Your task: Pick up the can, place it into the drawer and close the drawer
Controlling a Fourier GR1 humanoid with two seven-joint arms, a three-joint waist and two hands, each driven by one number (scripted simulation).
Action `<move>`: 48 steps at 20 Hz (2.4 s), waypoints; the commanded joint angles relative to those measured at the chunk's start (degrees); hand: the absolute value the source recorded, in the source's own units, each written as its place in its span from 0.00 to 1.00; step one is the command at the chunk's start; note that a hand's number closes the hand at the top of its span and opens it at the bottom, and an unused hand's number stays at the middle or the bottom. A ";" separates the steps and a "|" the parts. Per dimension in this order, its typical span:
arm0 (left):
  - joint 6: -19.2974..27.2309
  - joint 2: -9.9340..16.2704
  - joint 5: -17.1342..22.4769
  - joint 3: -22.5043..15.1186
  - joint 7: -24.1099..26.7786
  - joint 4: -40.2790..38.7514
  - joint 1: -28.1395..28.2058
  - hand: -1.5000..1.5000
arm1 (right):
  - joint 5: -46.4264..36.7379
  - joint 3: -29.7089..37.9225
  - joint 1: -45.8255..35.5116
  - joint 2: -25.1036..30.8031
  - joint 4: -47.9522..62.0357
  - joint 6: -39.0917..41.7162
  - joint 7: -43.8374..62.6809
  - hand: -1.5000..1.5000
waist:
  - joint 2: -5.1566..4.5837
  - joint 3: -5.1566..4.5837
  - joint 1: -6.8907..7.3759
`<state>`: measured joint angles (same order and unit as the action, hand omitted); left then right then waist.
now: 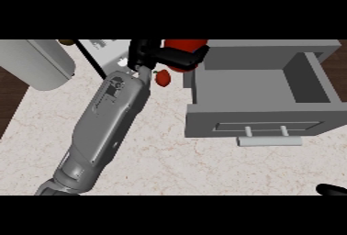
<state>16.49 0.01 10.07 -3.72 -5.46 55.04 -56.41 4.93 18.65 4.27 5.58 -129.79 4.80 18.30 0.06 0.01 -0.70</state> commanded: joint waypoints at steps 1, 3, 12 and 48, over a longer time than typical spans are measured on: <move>3.85 -0.01 0.47 -2.31 -6.06 -0.42 -7.89 1.00 | -3.21 -2.73 -2.91 -0.39 -1.72 -2.21 2.55 0.00 | -0.07 -0.01 -0.05; 1.56 0.62 -1.28 0.51 -7.27 -2.72 -10.00 1.00 | -0.26 0.26 -3.03 1.08 -0.99 -1.76 3.72 0.00 | -0.08 0.00 0.06; 8.48 0.00 5.58 -4.80 -7.10 -16.90 -24.28 1.00 | 1.44 1.51 -3.87 2.75 -0.28 -0.42 3.28 0.00 | -0.49 0.05 -1.77; 20.49 -0.01 22.17 -13.27 2.19 -37.08 -37.48 0.00 | -16.99 -9.46 -13.25 10.44 5.70 3.18 -4.02 0.00 | -1.91 0.13 -4.19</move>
<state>37.41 0.00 30.57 -17.67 -3.61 18.24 -93.20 -5.93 12.07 -7.43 13.98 -125.82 7.26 16.63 -1.74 0.17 -5.67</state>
